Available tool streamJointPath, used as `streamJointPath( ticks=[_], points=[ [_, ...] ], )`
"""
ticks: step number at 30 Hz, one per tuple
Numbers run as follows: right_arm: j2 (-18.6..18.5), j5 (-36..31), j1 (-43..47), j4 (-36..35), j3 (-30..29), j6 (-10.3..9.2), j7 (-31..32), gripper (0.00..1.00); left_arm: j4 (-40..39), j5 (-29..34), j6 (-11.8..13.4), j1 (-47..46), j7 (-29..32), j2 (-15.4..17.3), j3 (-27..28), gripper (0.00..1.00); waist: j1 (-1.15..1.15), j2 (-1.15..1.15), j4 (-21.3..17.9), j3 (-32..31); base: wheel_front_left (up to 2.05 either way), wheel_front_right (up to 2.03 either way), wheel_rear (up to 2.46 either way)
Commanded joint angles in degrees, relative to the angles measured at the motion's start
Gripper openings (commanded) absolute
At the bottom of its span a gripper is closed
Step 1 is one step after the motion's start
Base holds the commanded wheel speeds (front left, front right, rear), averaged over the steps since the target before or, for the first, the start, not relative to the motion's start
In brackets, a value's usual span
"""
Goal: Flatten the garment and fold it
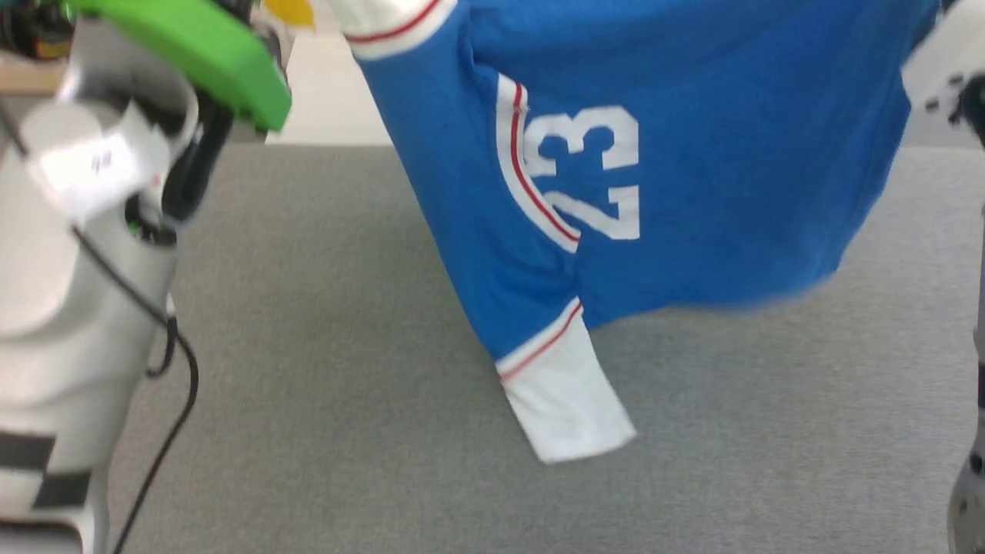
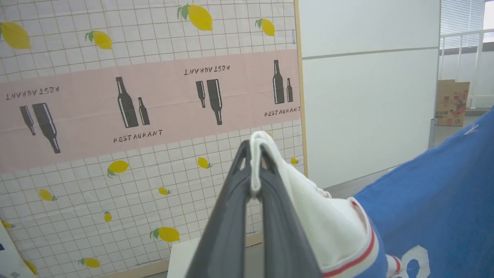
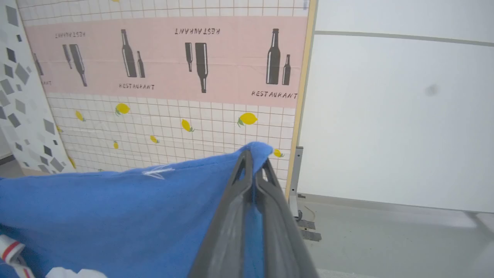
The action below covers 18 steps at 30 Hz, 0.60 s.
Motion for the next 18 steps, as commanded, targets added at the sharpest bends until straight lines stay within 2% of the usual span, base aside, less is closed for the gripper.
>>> streamJointPath(
  ticks=[1, 4, 9, 18],
  points=[
    [0.55, -0.71, -1.91, 0.91, 0.15, -0.09, -0.14, 0.00, 1.65, 1.16, -0.70, -2.59, 0.53, 0.05, -0.63, 0.00, 0.00, 0.00, -2.64, -3.37, 0.00, 0.00, 0.00],
    [0.81, -2.27, -5.47, 3.29, 0.74, -0.09, -0.17, 0.00, 6.30, 2.68, -1.44, -7.12, 1.22, -0.05, -1.62, 0.00, 0.00, 0.00, -3.35, -4.30, 0.00, 0.00, 0.00],
    [1.33, -5.20, -11.03, 8.57, 1.20, -0.09, -1.33, 0.00, 13.15, 5.19, -0.91, -14.26, -0.21, -0.54, -1.72, 0.00, 0.00, 0.00, -4.68, -4.25, 0.00, 0.00, 0.00],
    [4.03, -10.21, -20.96, 18.45, -0.16, -0.09, -3.74, 0.00, 21.97, 6.80, 0.89, -26.98, -4.00, -4.70, -1.04, 0.00, 0.00, 0.00, -6.26, 0.53, 0.00, 0.00, 0.00]
  ],
)
